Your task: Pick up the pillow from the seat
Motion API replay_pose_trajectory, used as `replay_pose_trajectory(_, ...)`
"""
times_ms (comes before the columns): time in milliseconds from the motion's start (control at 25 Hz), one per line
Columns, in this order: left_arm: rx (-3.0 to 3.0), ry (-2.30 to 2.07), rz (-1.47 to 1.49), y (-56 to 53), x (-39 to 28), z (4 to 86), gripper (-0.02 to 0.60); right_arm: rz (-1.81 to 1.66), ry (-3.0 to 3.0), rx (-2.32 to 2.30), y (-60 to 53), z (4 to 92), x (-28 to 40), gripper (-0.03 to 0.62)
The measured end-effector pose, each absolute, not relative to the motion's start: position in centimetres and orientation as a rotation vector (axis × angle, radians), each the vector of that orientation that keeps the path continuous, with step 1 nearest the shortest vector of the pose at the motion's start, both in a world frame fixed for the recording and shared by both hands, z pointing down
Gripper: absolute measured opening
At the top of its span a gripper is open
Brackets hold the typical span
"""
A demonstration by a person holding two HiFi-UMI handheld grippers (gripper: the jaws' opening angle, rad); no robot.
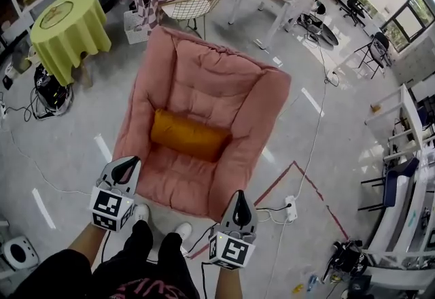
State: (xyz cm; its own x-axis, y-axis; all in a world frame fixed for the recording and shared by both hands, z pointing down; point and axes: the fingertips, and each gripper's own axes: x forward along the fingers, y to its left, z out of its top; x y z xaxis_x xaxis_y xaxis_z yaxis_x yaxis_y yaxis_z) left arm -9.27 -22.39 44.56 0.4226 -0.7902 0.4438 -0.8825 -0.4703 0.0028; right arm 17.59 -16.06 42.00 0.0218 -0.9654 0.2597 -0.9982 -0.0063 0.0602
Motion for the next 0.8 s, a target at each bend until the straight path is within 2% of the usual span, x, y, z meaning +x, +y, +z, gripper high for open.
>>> replay_pose_trajectory(800,2.328,-1.542,0.597,-25.5,-11.6,52.1,0.009,0.263,-2.001,2.007,-19.1,49.6,17.0,0.019)
